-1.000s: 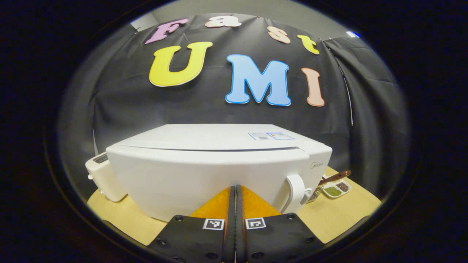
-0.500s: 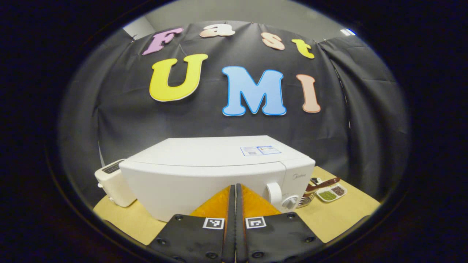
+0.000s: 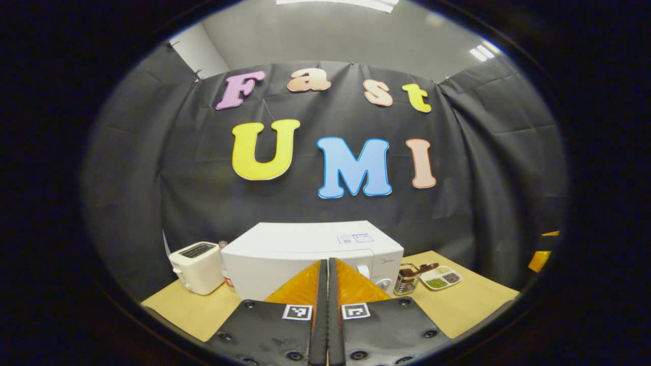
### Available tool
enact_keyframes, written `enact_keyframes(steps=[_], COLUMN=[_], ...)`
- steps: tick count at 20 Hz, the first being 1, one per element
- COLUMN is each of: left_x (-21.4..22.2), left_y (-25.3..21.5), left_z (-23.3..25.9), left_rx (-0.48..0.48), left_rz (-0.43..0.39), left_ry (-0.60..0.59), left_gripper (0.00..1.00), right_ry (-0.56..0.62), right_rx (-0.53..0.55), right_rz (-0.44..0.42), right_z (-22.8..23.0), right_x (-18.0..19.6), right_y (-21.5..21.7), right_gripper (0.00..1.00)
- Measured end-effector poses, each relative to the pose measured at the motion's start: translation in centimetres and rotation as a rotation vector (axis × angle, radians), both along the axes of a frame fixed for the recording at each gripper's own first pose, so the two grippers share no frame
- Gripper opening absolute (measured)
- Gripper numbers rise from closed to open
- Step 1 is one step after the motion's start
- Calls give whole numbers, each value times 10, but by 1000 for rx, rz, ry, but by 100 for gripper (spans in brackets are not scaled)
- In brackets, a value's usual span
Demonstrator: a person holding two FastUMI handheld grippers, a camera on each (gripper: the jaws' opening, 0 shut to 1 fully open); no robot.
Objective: Open the microwave oven with the left hand, put the food in, and close the microwave oven.
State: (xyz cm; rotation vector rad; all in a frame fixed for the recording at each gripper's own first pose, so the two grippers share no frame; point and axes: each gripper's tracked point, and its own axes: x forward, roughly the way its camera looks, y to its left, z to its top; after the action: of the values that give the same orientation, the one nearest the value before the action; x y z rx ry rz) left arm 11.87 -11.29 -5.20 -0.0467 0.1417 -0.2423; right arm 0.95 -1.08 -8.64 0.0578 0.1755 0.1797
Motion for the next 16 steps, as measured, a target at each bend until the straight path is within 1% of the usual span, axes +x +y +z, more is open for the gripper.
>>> enact_keyframes(steps=[2,4,6,8,11,12,14,16], left_x=[-17,-34,-48,-60,-78,-86,-99,-113], left_y=[18,36,56,77,108,118,140,158], left_z=[12,26,38,44,53,52,51,49], left_rx=[12,0,-4,7,8,3,4,6], left_rz=[14,26,32,36,45,46,57,70], left_ry=[-3,-20,-41,-53,-73,-70,-69,-68], left_gripper=[7,7,7,5,7,5,5,7], right_ry=[-21,-44,-63,-74,-89,-89,-96,-101], right_rx=[13,-2,-17,-3,6,11,23,9], right_rz=[7,13,0,-12,-34,-39,-40,-43], right_z=[13,23,34,43,53,55,60,59], right_x=[-1,0,-1,-5,-16,-21,-33,-44], right_y=[8,15,20,28,40,46,59,68], right_gripper=[98,98,98,98,98,98,98,98])
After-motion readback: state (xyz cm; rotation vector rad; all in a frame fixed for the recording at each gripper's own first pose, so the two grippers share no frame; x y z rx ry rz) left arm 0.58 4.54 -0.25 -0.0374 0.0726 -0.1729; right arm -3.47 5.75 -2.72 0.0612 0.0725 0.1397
